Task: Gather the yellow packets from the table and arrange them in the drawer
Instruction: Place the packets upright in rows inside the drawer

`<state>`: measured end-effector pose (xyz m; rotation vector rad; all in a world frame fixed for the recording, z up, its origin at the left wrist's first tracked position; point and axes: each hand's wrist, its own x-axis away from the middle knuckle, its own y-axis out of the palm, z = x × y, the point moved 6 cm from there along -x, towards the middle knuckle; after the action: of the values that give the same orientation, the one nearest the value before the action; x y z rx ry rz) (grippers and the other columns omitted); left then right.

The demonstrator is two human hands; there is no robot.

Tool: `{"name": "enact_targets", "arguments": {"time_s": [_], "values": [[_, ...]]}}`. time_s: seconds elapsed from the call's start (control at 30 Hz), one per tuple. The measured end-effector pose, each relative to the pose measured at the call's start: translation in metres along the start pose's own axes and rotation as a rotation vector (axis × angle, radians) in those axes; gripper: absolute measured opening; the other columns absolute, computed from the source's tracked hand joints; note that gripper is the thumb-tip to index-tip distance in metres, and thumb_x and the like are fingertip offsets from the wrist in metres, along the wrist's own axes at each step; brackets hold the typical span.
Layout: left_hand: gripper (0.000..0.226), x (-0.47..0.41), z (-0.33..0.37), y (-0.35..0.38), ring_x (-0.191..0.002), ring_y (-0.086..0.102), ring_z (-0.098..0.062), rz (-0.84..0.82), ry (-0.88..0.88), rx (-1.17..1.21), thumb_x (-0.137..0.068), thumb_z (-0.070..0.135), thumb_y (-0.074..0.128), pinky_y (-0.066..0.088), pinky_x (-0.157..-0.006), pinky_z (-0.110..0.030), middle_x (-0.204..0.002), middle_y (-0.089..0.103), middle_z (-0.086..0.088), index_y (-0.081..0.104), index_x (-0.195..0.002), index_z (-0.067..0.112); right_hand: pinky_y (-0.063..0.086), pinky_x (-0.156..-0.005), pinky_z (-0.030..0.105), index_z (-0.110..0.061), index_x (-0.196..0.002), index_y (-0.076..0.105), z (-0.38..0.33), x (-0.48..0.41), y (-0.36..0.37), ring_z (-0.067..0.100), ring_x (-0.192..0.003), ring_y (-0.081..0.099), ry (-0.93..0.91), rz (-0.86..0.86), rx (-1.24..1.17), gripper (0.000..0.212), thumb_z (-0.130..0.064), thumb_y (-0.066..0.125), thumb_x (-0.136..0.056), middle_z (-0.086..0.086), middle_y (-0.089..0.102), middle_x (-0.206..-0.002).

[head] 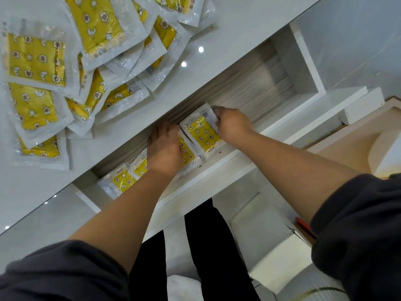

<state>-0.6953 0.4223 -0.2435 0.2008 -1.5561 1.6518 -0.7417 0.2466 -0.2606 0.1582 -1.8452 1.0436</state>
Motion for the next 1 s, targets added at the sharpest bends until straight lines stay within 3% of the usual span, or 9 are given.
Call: {"name": "enact_targets", "arguments": {"time_s": [0.1, 0.27, 0.4, 0.53, 0.67, 0.8, 0.93, 1.0], "values": [[0.059, -0.001, -0.008, 0.005, -0.134, 0.031, -0.033, -0.077, -0.138, 0.050, -0.090, 0.016, 0.053, 0.034, -0.107, -0.045, -0.143, 0.034, -0.010, 0.029, -0.143, 0.016, 0.034, -0.052, 0.025, -0.014, -0.110, 0.055, -0.004, -0.006, 0.006, 0.020, -0.082, 0.053, -0.008, -0.037, 0.020, 0.019, -0.013, 0.048, -0.093, 0.006, 0.059, -0.098], [0.045, -0.005, -0.007, 0.008, -0.128, 0.036, -0.033, -0.070, -0.238, 0.092, -0.091, 0.013, 0.052, 0.046, -0.091, -0.046, -0.138, 0.036, -0.012, 0.039, -0.134, 0.014, 0.035, -0.054, 0.025, -0.015, -0.096, 0.055, 0.001, -0.012, 0.010, 0.019, -0.082, 0.053, 0.016, -0.075, 0.017, 0.010, -0.024, 0.051, -0.096, 0.004, 0.057, -0.093], [0.041, -0.005, -0.007, 0.009, -0.128, 0.036, -0.034, -0.064, -0.323, 0.077, -0.093, 0.010, 0.048, 0.042, -0.093, -0.044, -0.138, 0.037, -0.012, 0.040, -0.133, 0.013, 0.041, -0.062, 0.029, -0.016, -0.114, 0.058, 0.002, -0.012, 0.015, 0.020, -0.086, 0.055, 0.021, -0.104, 0.026, 0.026, -0.032, 0.049, -0.096, 0.003, 0.061, -0.101], [0.051, 0.001, -0.001, -0.009, -0.131, 0.035, -0.032, -0.054, -0.277, 0.048, -0.090, 0.018, 0.053, 0.033, -0.106, -0.044, -0.140, 0.038, -0.012, 0.038, -0.138, 0.014, 0.047, -0.069, 0.033, -0.015, -0.125, 0.052, 0.000, 0.006, 0.004, 0.026, -0.099, 0.059, 0.017, -0.016, -0.016, 0.036, -0.034, 0.048, -0.095, 0.007, 0.060, -0.113], [0.034, 0.022, 0.017, -0.053, -0.110, 0.054, -0.030, -0.003, -0.178, 0.133, -0.089, 0.016, 0.051, 0.045, -0.089, -0.039, -0.120, 0.058, -0.011, 0.055, -0.122, 0.013, 0.052, -0.074, 0.039, -0.010, -0.119, 0.053, -0.012, 0.042, -0.030, 0.029, -0.095, 0.059, -0.055, 0.163, -0.104, 0.030, -0.026, 0.046, -0.095, 0.011, 0.059, -0.108], [0.021, 0.046, 0.035, -0.108, -0.085, 0.060, -0.023, 0.020, -0.077, 0.239, -0.090, 0.022, 0.046, 0.048, -0.068, -0.032, -0.098, 0.064, 0.000, 0.059, -0.107, 0.020, 0.054, -0.070, 0.035, -0.018, -0.108, 0.059, -0.033, 0.088, -0.065, 0.015, -0.082, 0.060, -0.142, 0.259, -0.290, 0.019, -0.025, 0.044, -0.098, -0.001, 0.065, -0.099], [0.011, 0.055, 0.044, -0.167, -0.077, 0.057, -0.016, 0.148, 0.023, 0.332, -0.091, 0.024, 0.049, 0.046, -0.061, -0.031, -0.084, 0.060, 0.006, 0.058, -0.095, 0.023, 0.056, -0.068, 0.042, -0.021, -0.101, 0.061, -0.054, 0.119, -0.098, 0.013, -0.075, 0.063, -0.145, 0.353, -0.549, 0.014, -0.025, 0.047, -0.097, -0.007, 0.066, -0.083], [0.013, 0.049, 0.045, -0.197, -0.085, 0.054, -0.015, 0.293, 0.081, 0.355, -0.088, 0.021, 0.054, 0.043, -0.067, -0.029, -0.093, 0.058, 0.004, 0.059, -0.100, 0.020, 0.056, -0.070, 0.043, -0.021, -0.100, 0.062, -0.063, 0.123, -0.114, 0.014, -0.075, 0.064, -0.128, 0.377, -0.651, 0.014, -0.023, 0.049, -0.096, -0.006, 0.067, -0.082]]}}
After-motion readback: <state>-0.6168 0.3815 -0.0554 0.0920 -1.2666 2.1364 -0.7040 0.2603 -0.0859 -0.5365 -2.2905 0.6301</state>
